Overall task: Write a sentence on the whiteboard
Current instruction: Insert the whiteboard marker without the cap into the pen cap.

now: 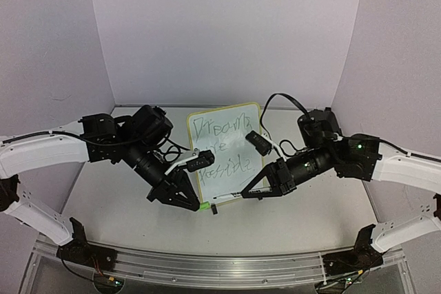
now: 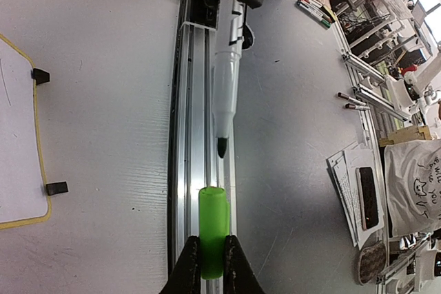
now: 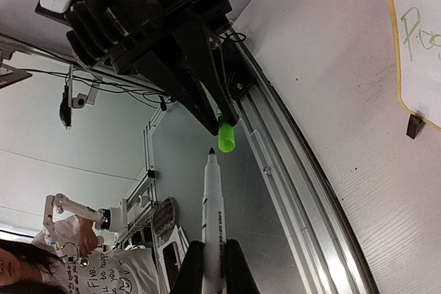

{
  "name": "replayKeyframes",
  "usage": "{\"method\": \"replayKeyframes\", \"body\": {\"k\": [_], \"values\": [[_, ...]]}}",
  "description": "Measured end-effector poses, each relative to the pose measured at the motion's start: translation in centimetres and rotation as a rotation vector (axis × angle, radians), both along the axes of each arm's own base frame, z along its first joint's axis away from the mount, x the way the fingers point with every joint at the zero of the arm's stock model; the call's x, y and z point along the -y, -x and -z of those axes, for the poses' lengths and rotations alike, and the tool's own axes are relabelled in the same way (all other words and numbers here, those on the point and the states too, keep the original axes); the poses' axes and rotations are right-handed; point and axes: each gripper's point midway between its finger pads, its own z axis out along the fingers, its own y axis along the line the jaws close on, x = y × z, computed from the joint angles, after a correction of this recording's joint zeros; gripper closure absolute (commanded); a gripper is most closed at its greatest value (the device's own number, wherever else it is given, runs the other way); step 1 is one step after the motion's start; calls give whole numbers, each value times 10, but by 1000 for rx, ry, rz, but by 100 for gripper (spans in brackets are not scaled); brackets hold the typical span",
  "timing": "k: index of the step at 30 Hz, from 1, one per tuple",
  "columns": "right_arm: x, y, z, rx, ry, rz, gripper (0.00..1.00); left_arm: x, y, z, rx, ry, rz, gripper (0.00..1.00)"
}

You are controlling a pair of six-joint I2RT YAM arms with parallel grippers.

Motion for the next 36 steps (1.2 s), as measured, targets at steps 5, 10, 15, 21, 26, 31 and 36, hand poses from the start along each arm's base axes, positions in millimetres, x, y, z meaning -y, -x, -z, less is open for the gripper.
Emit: {"method": "replayKeyframes", "body": {"k": [5, 10, 15, 21, 26, 31, 36], "values": [[-2, 3, 3, -7, 5, -9, 100, 0, 0, 1, -1, -2, 0, 100], [-6, 3, 8, -15, 13, -19, 100, 0, 0, 1, -2, -2, 1, 100], [-8, 2, 14, -26, 26, -22, 100, 0, 0, 1, -3, -1, 1, 100], [-9, 2, 14, -26, 25, -23, 100, 1, 1, 0, -7, 1, 5, 100], [-10, 2, 14, -27, 20, -28, 100, 1, 1, 0, -8, 2, 7, 100], [-12, 2, 17, -35, 24, -35, 100, 1, 1, 0, -9, 2, 7, 100], [-13, 3, 18, -41, 24, -44, 100, 1, 2, 0, -10, 3, 8, 100]]}}
